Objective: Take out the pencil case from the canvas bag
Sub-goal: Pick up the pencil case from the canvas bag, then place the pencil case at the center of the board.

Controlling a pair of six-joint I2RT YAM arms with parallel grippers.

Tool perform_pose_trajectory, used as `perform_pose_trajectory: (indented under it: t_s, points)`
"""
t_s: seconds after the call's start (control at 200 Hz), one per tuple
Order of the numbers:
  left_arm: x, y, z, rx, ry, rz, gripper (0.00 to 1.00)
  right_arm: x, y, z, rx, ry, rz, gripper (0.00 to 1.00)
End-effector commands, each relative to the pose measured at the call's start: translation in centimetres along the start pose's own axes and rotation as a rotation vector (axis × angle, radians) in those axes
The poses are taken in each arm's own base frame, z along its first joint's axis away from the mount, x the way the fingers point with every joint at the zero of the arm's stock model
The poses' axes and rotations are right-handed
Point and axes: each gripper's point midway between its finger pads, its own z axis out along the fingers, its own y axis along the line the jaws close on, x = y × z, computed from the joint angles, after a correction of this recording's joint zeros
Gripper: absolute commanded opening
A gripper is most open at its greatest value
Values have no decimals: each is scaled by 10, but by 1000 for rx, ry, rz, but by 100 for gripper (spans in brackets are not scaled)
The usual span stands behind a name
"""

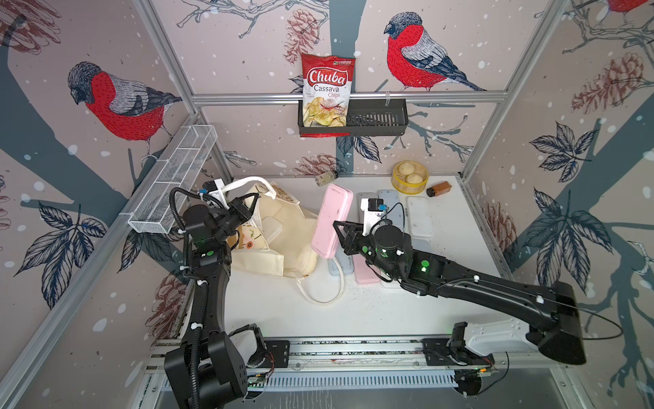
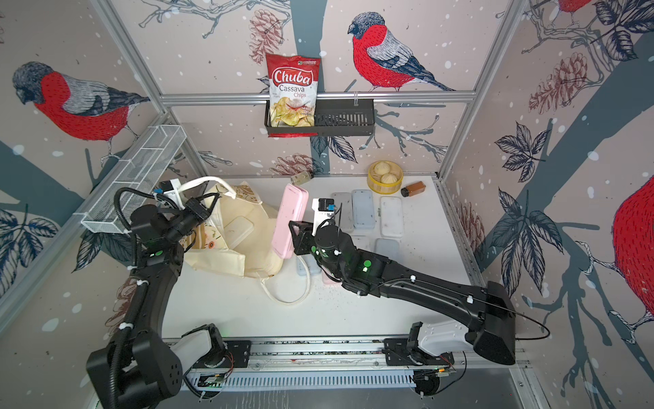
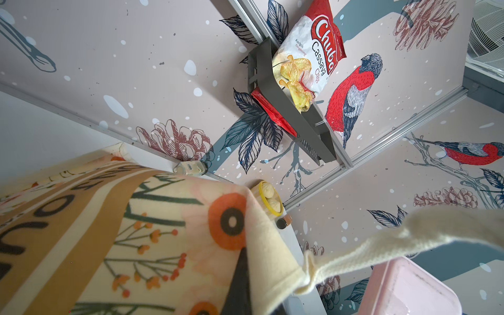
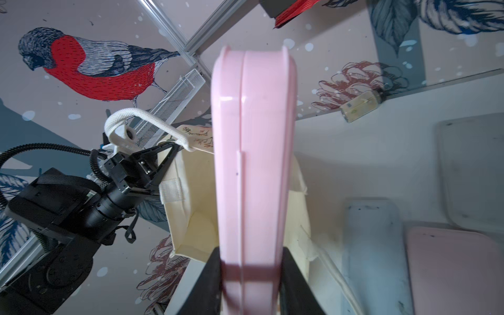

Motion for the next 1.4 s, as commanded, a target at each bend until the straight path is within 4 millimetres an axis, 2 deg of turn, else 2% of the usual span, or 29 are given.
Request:
perform_pose_trajectory:
  t_s: [0.0, 0.16, 0.285, 0.405, 0.595, 0.745, 0.946, 1.186, 1.391]
  points:
    - [-12, -12, -2, 26, -36, 64, 0, -13, -62, -18, 237, -20, -53, 23]
    - [-13, -17, -3, 34, -38, 71, 0, -30, -153, -46, 526, 21, -79, 23]
    - [-11, -21, -3, 44, -35, 78, 0, -31, -222, -69, 733, 116, -89, 23]
    - [-10, -27, -3, 56, -29, 86, 0, -20, -281, -88, 897, 245, -74, 23]
    - [-8, -34, -3, 64, -22, 106, 0, 10, -344, -104, 1115, 490, -109, 22]
    - [-7, -37, -6, 54, -29, 121, 0, 24, -369, -111, 1254, 648, -169, 22]
    - [-7, -36, -6, 49, -29, 124, 0, 21, -378, -110, 1309, 664, -218, 22]
    - [-7, -37, -6, 50, -30, 124, 0, 49, -397, -106, 1362, 776, -239, 26]
    - [-7, -37, -6, 51, -30, 126, 0, 67, -406, -102, 1374, 853, -244, 37]
